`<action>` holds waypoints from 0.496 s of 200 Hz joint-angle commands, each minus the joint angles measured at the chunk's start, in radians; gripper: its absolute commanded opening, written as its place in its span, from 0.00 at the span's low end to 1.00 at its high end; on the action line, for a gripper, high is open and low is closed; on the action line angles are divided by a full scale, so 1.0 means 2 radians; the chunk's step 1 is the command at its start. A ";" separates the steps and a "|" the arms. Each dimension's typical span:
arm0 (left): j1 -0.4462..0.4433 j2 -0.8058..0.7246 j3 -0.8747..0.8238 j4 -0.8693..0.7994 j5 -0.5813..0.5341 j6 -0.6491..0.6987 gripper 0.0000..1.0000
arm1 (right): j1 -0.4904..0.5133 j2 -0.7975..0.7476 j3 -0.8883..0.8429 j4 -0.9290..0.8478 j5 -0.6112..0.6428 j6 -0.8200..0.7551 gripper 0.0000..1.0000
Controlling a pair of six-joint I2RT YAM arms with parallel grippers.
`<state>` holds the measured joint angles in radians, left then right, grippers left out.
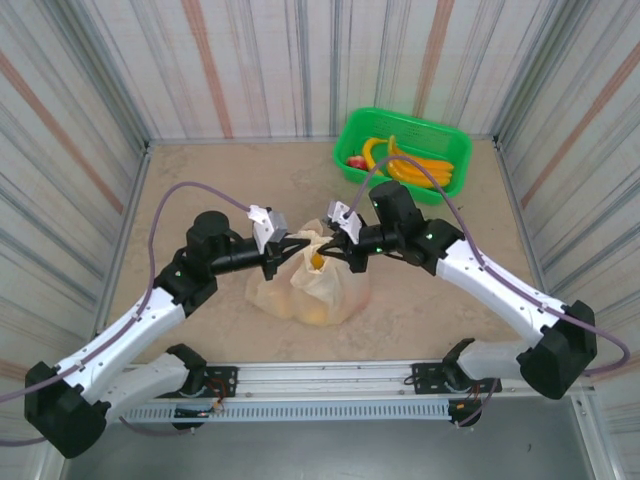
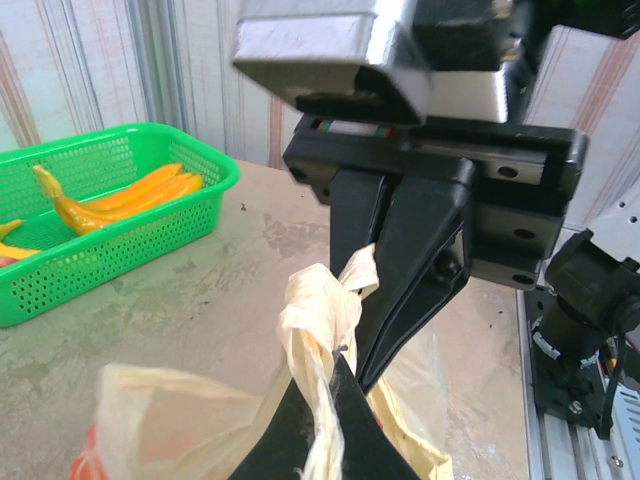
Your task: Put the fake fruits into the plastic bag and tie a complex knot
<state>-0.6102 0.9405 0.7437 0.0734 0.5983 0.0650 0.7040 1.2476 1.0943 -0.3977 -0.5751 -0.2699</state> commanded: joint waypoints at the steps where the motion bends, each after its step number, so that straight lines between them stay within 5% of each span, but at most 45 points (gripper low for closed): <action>1: 0.007 -0.017 0.001 -0.025 -0.037 0.006 0.00 | -0.004 -0.029 0.003 -0.041 0.151 -0.004 0.00; 36: 0.007 -0.017 0.001 -0.024 -0.038 0.001 0.00 | 0.044 -0.056 -0.040 0.042 0.308 0.003 0.00; 52: 0.007 -0.019 0.000 -0.024 -0.037 0.000 0.00 | 0.056 -0.058 -0.049 0.057 0.330 0.004 0.00; 76: 0.006 -0.027 -0.004 -0.014 -0.017 -0.004 0.00 | 0.052 -0.054 -0.042 0.035 0.280 0.007 0.43; 99: 0.006 -0.040 -0.005 -0.008 -0.013 -0.013 0.00 | 0.047 -0.066 -0.048 0.033 0.270 0.008 0.49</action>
<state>-0.6014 0.9073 0.7425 0.0555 0.5636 0.0559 0.8108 1.1603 1.0149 -0.2996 -0.0704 -0.2634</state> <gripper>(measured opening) 0.045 0.476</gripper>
